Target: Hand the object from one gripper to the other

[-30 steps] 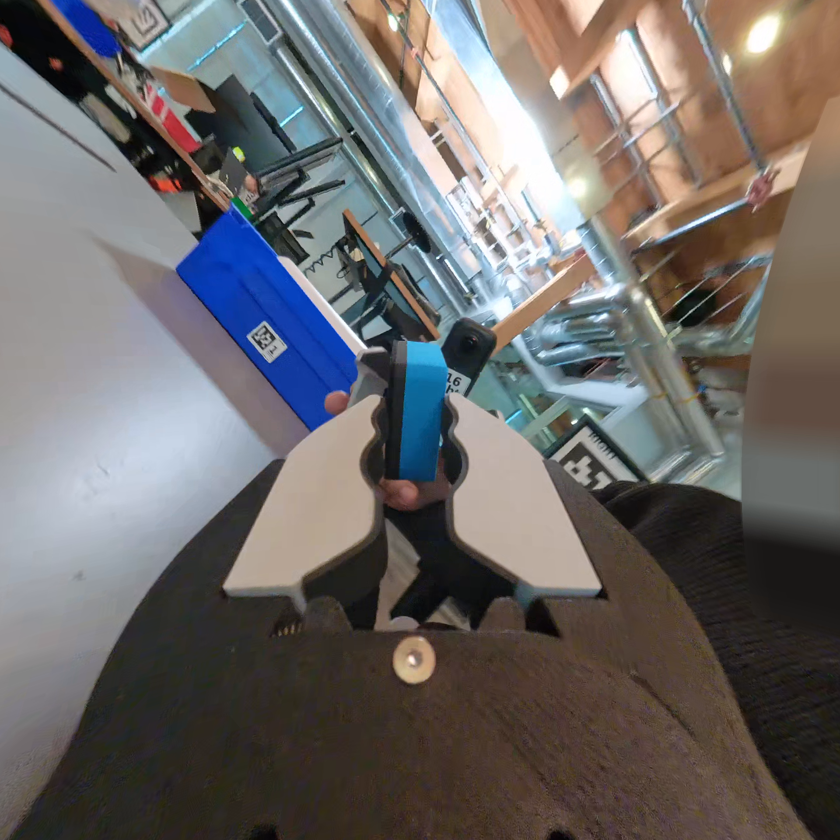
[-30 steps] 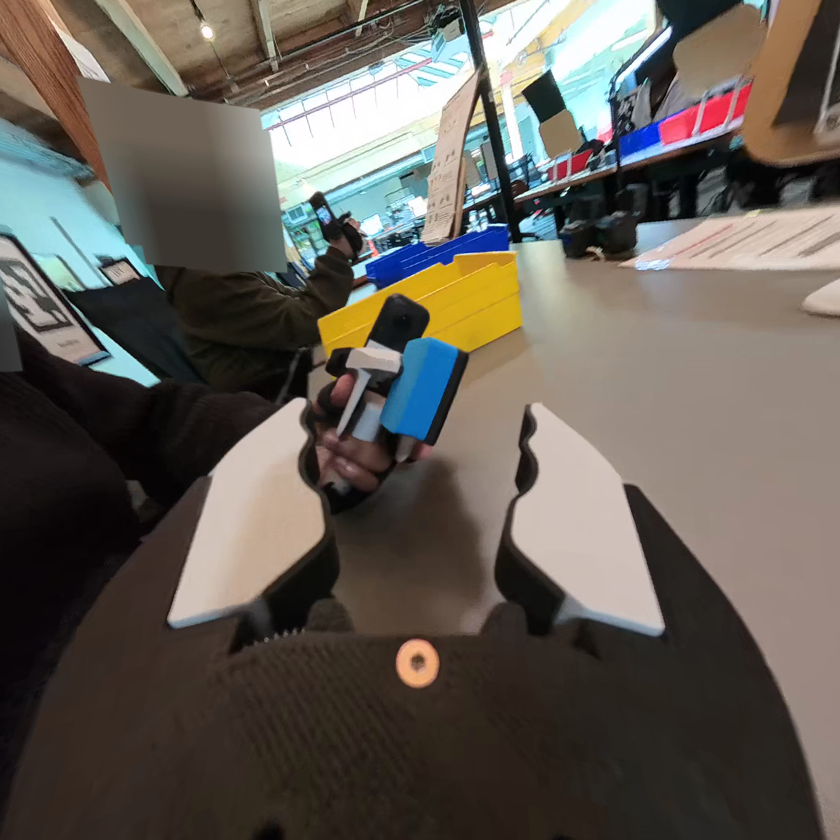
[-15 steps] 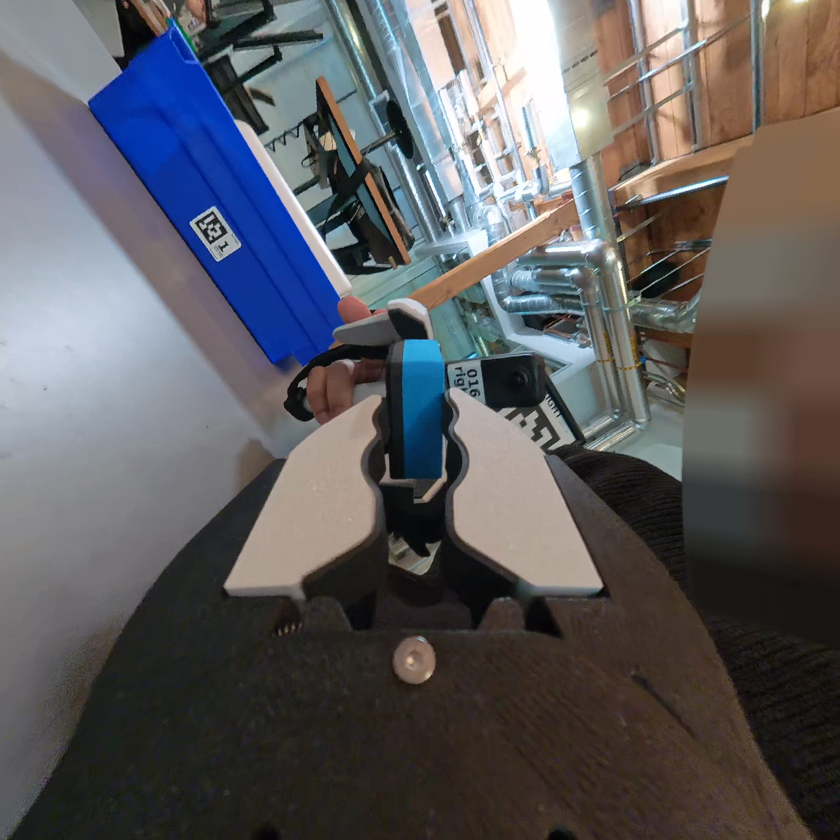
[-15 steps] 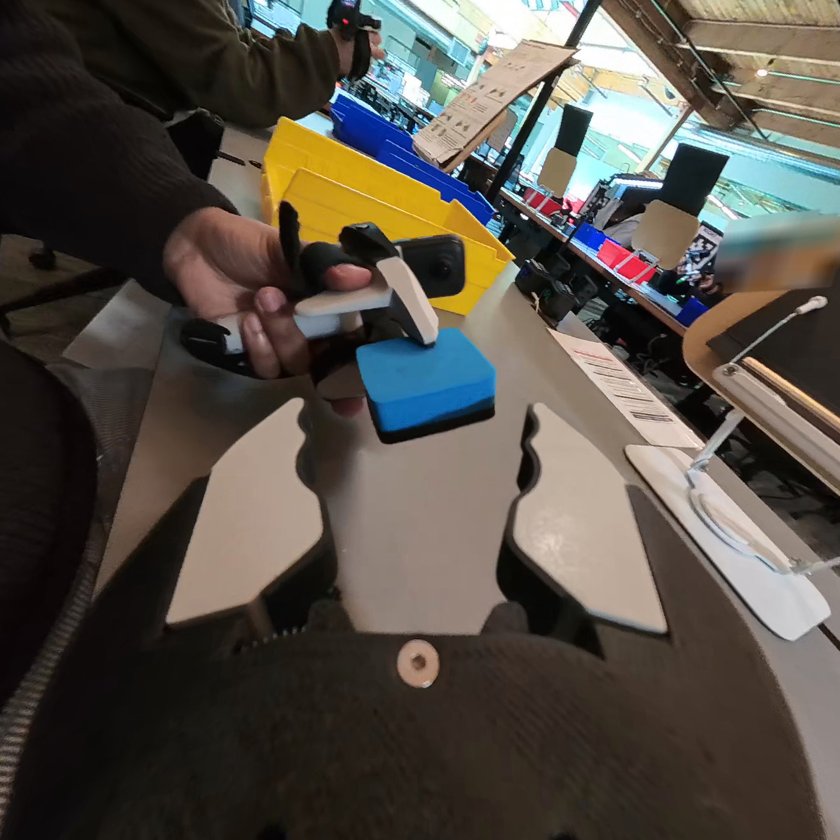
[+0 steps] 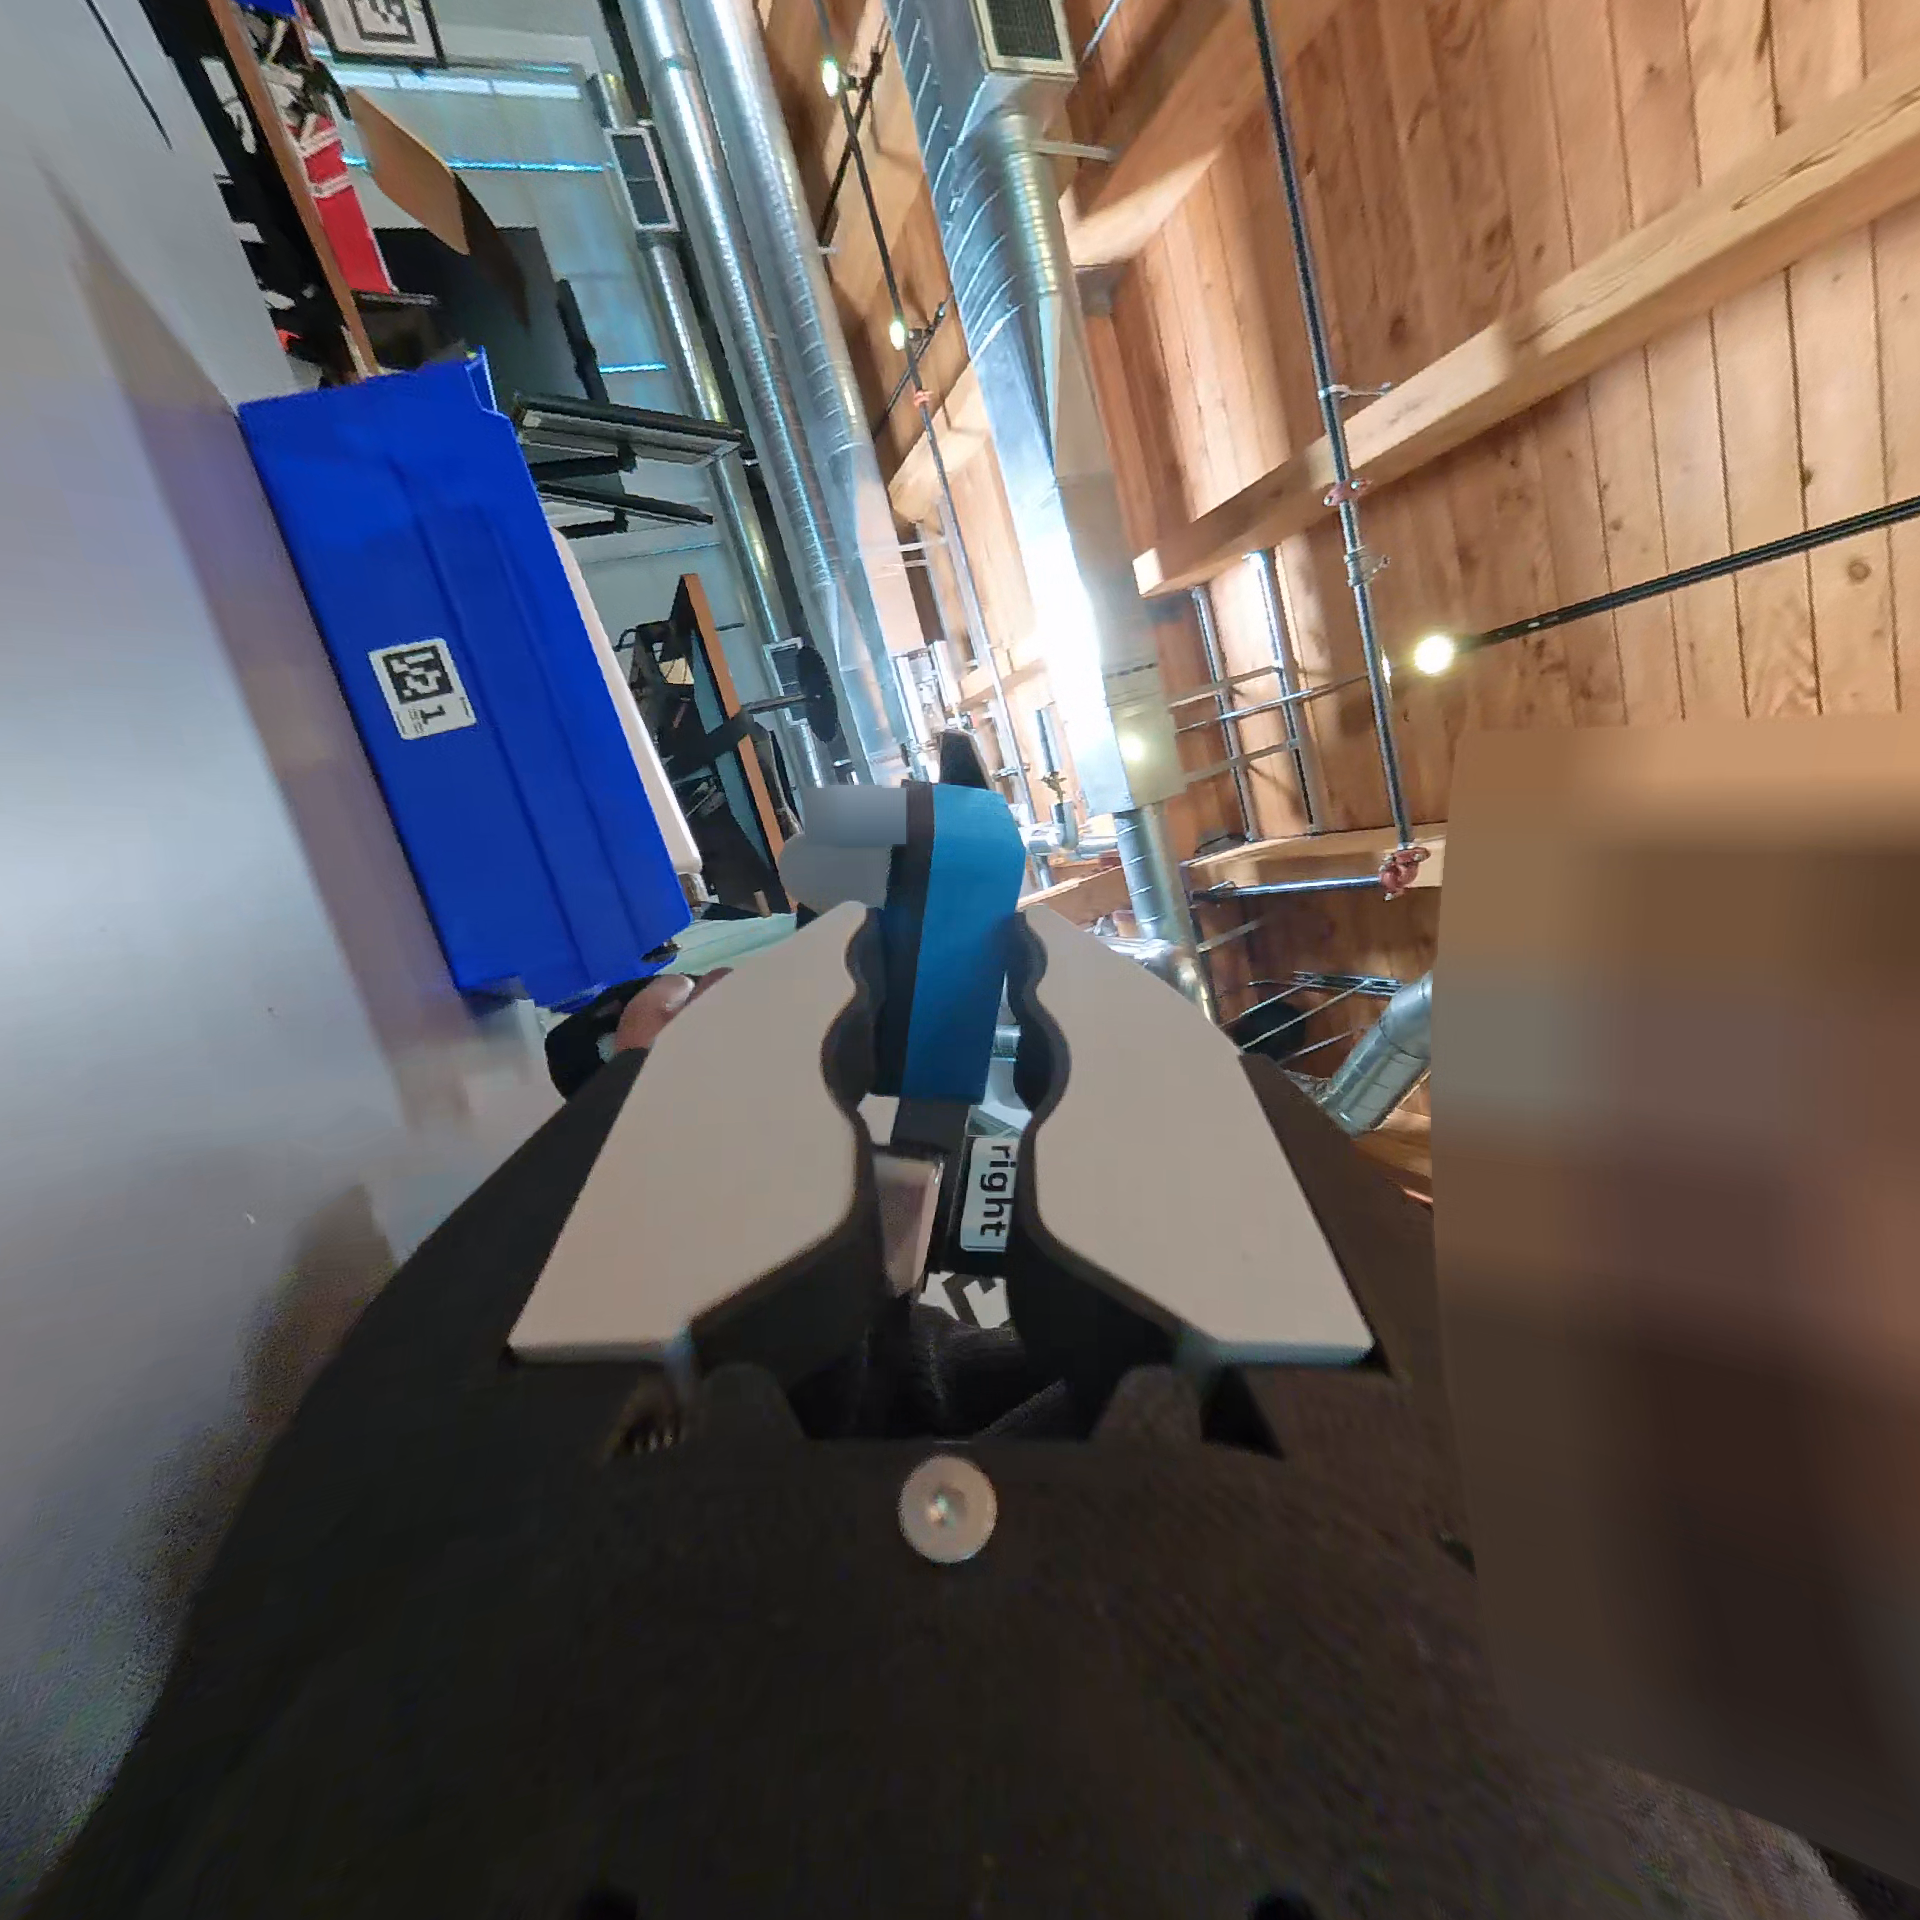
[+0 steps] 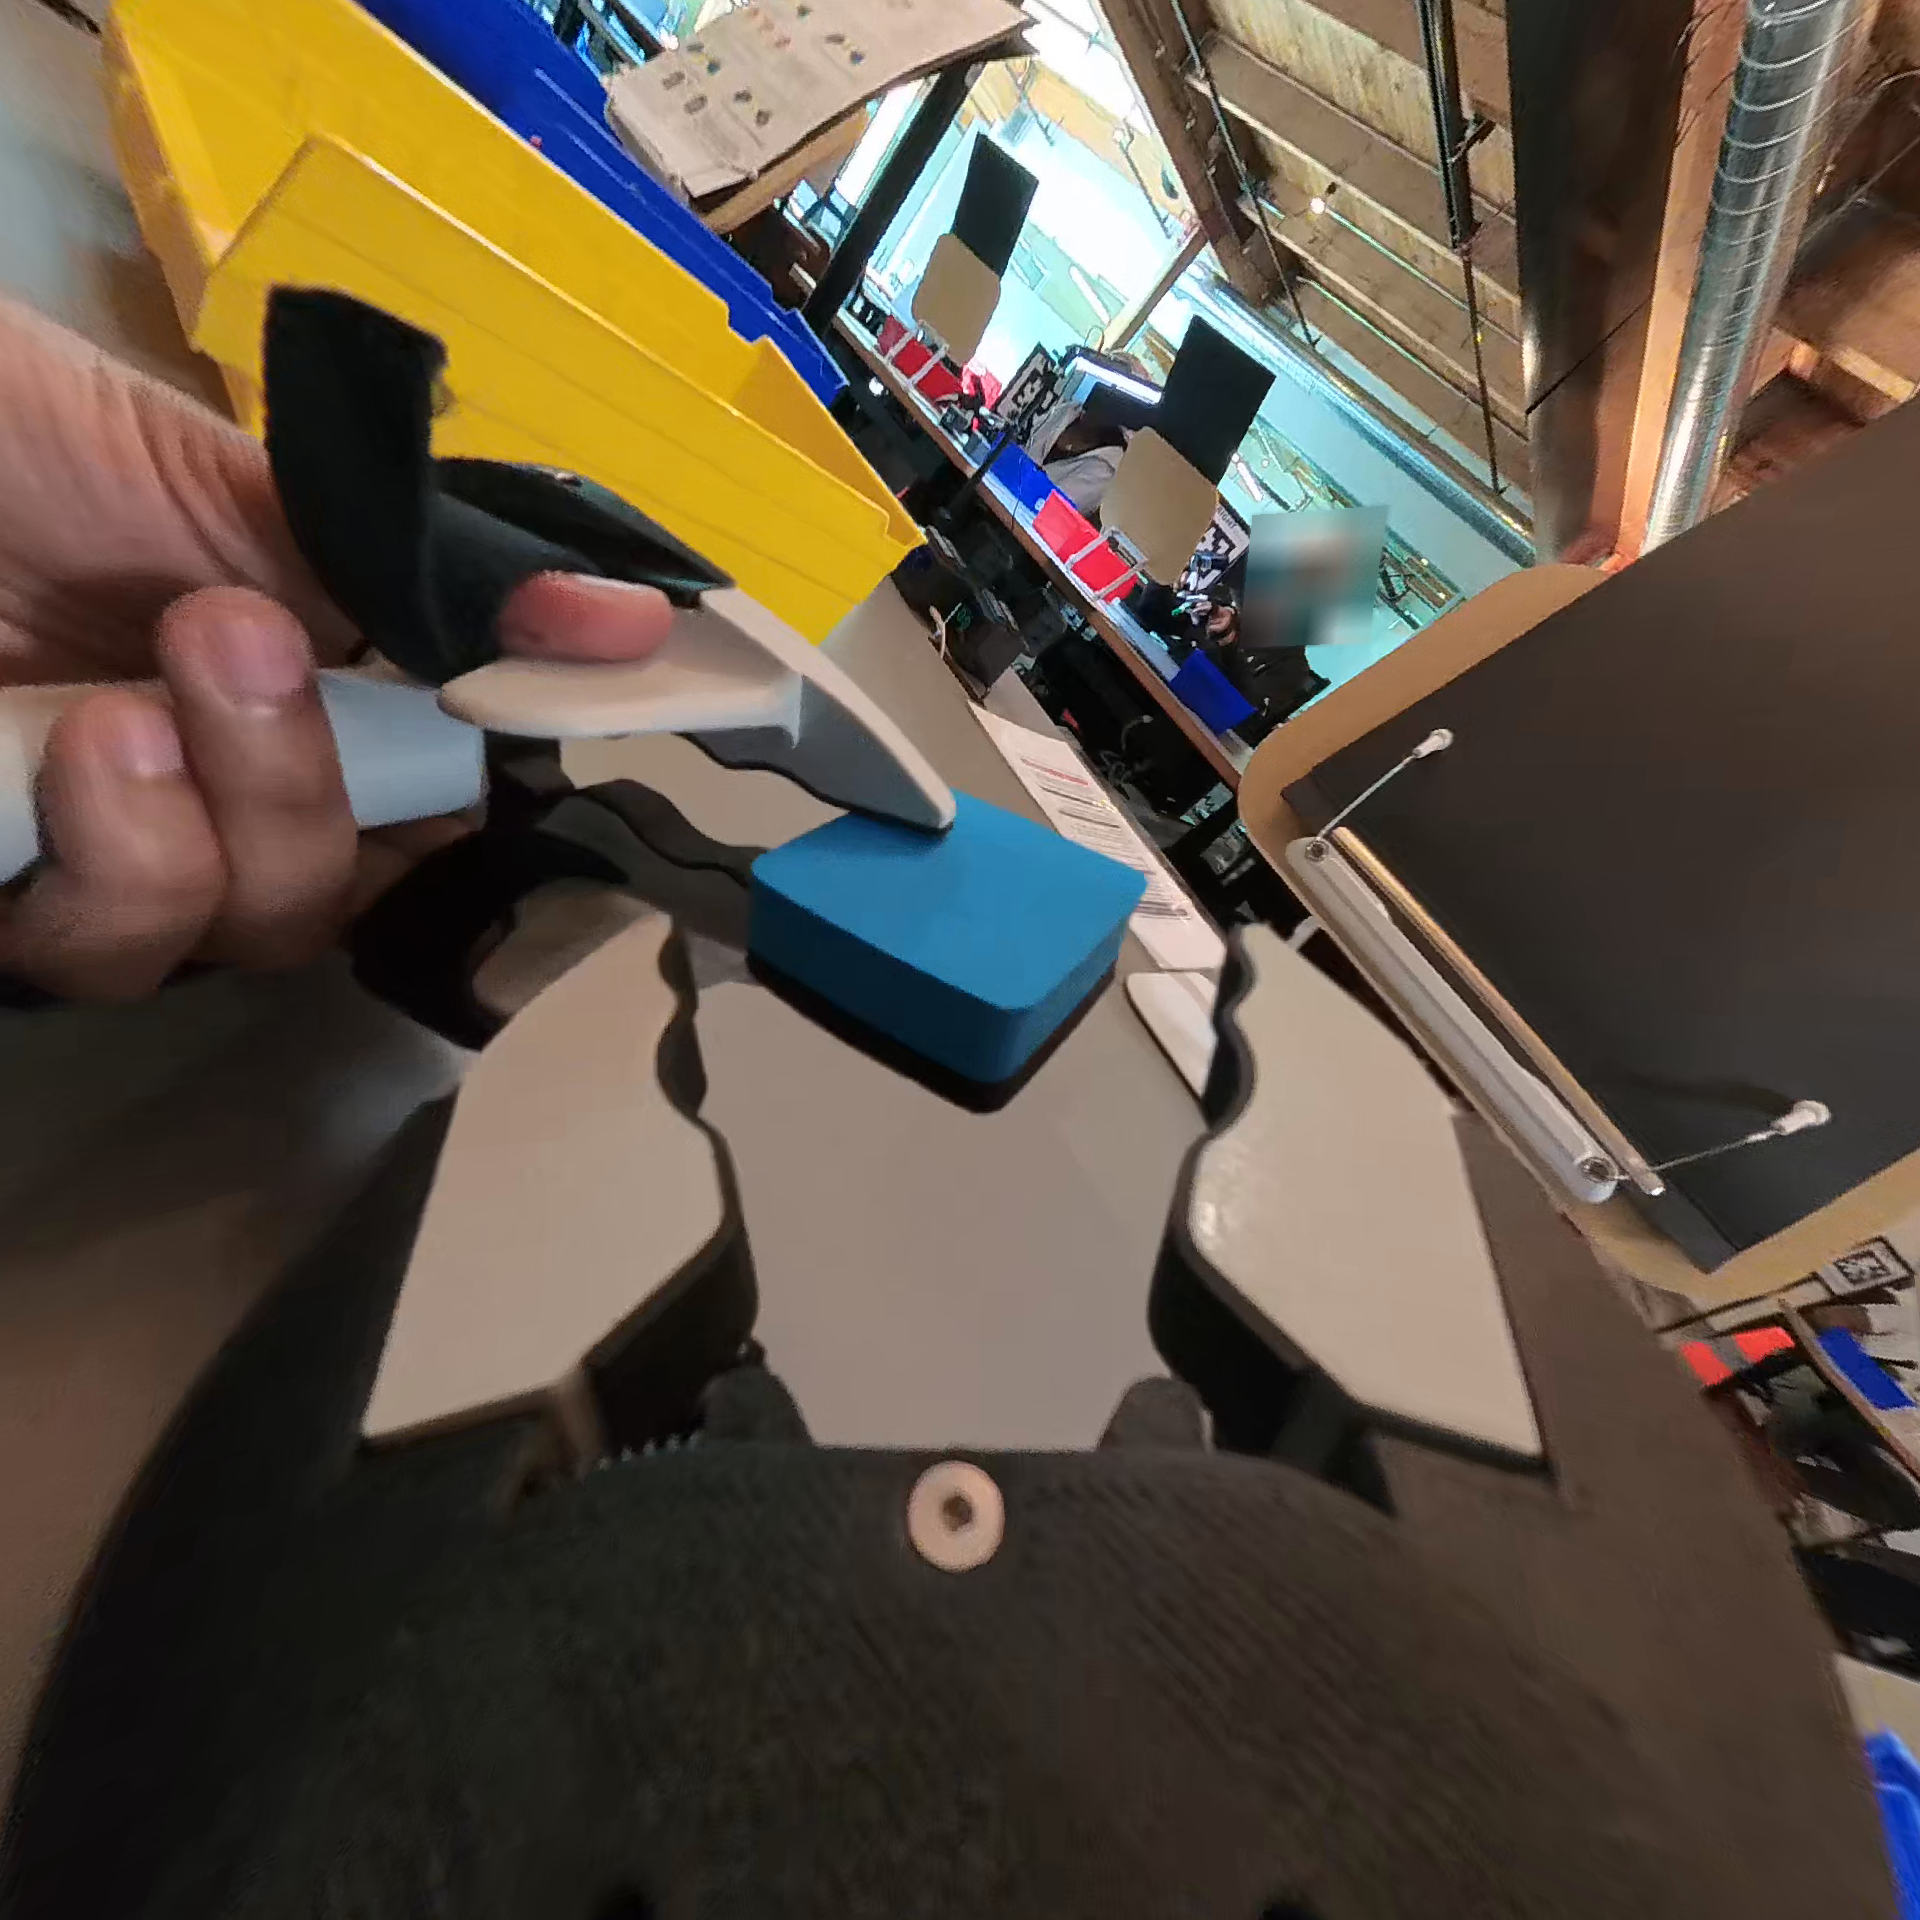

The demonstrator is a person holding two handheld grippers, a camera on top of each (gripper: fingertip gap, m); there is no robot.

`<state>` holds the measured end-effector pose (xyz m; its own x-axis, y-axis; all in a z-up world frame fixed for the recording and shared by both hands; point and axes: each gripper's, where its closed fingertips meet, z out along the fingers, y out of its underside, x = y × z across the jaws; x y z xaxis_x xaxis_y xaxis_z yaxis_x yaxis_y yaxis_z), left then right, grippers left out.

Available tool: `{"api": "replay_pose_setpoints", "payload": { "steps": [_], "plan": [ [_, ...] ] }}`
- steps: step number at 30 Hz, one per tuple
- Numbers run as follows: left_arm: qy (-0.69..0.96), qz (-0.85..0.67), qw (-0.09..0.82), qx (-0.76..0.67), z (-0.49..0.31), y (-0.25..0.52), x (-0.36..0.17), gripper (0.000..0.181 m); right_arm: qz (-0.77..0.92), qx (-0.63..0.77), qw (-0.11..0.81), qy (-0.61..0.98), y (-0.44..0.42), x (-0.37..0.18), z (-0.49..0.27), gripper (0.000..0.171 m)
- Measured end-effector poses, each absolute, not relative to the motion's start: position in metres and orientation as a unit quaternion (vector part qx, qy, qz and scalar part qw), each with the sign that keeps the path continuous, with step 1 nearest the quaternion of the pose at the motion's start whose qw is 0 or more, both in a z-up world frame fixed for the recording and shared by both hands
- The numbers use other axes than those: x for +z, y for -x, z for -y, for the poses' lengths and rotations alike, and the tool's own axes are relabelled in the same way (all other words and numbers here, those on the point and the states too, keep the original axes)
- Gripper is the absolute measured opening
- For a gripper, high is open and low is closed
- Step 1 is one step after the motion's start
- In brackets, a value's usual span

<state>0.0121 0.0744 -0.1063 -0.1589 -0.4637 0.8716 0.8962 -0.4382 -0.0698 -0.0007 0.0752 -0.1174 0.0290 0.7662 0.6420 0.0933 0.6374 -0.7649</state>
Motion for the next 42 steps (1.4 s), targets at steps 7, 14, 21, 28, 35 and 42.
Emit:
{"api": "replay_pose_setpoints", "payload": {
  "steps": [7,14,21,28,35,42],
  "plan": [
    [0.441,0.252,0.471,-0.721,-0.073,-0.014,-0.110,0.021,0.641,0.277,0.639,0.323,-0.004,-0.110,-0.071,0.083],
    [0.454,0.232,0.468,-0.722,-0.071,-0.020,-0.110,0.022,0.654,0.299,0.618,0.319,-0.003,-0.115,-0.063,0.075],
    [0.500,0.188,0.458,-0.711,-0.069,-0.029,-0.112,0.022,0.666,0.355,0.571,0.323,-0.009,-0.121,-0.062,0.073],
    [0.495,0.173,0.445,-0.726,-0.067,-0.034,-0.108,0.022,0.668,0.366,0.565,0.318,-0.014,-0.117,-0.061,0.073],
    [0.512,0.131,0.462,-0.712,-0.073,-0.025,-0.106,0.044,0.632,0.434,0.536,0.354,-0.018,-0.108,-0.071,0.072],
    [0.598,0.047,0.545,-0.586,-0.083,-0.002,-0.109,0.061,0.612,0.533,0.466,0.352,-0.032,-0.095,-0.070,0.073]
  ]
}}
